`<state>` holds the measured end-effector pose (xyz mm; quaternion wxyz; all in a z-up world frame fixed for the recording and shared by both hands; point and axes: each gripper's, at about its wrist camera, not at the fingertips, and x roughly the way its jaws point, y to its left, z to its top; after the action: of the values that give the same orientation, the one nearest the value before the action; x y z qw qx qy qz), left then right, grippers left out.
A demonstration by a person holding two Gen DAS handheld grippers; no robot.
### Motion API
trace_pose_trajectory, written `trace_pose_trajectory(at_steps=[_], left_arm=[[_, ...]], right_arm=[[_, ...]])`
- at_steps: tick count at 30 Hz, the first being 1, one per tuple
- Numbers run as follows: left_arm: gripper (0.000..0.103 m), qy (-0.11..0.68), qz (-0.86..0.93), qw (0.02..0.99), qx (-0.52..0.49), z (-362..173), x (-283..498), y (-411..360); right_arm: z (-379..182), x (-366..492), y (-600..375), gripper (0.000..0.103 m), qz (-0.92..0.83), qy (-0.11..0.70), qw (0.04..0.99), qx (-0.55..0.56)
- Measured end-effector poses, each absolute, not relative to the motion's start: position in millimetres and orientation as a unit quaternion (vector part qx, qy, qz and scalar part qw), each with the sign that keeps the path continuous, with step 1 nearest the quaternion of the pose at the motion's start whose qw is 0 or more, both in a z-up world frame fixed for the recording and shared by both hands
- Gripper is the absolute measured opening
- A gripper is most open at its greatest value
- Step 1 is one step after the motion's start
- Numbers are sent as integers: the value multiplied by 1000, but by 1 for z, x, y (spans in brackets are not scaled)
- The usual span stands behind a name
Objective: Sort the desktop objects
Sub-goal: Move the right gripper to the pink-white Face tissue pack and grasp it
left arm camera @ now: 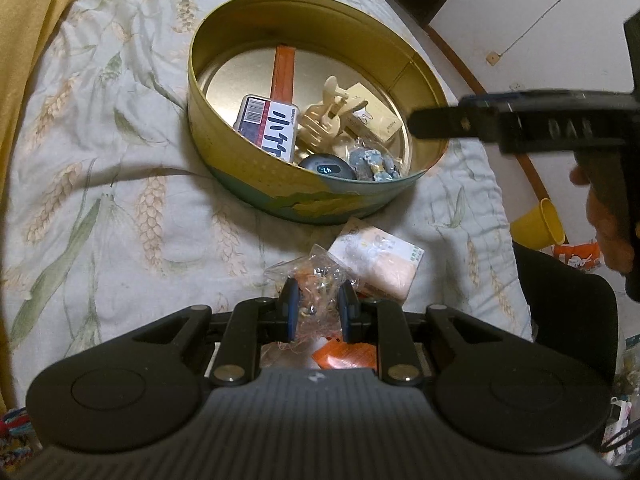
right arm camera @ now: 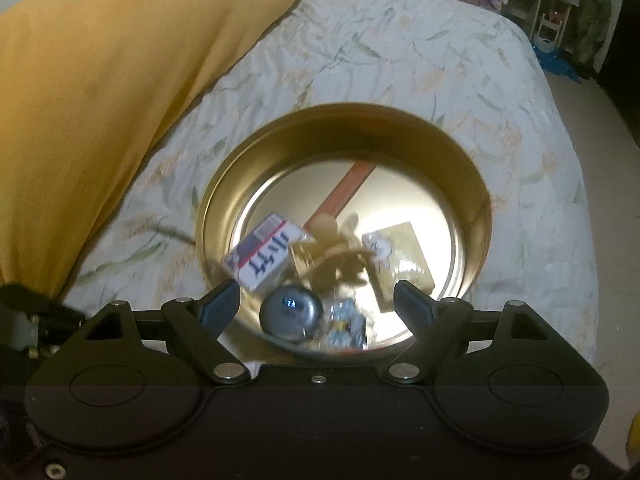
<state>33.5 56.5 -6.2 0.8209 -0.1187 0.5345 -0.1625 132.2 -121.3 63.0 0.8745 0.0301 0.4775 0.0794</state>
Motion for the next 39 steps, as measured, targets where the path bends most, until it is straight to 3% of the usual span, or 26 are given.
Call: trace_pose_trajectory(at_steps=[12, 28, 34, 35, 39], left_arm=[[23, 539, -150, 821, -115, -8, 34, 59], [23, 545, -134, 818, -123, -11, 36, 63], [23, 547, -133, 817, -124, -12, 38, 63], [23, 547, -133, 817, -123, -12, 38, 63], [23, 548, -132, 817, -119, -13, 37, 63]], right_arm=[[48, 87, -107, 84, 111, 500, 859, 9], [-13, 90, -79, 79, 135, 554, 822, -12], [-29, 97, -69, 62, 136, 569, 811, -23], [-32, 97, -68, 51, 135, 572, 809, -26], [-31, 91, -70, 50, 138, 568, 810, -32]])
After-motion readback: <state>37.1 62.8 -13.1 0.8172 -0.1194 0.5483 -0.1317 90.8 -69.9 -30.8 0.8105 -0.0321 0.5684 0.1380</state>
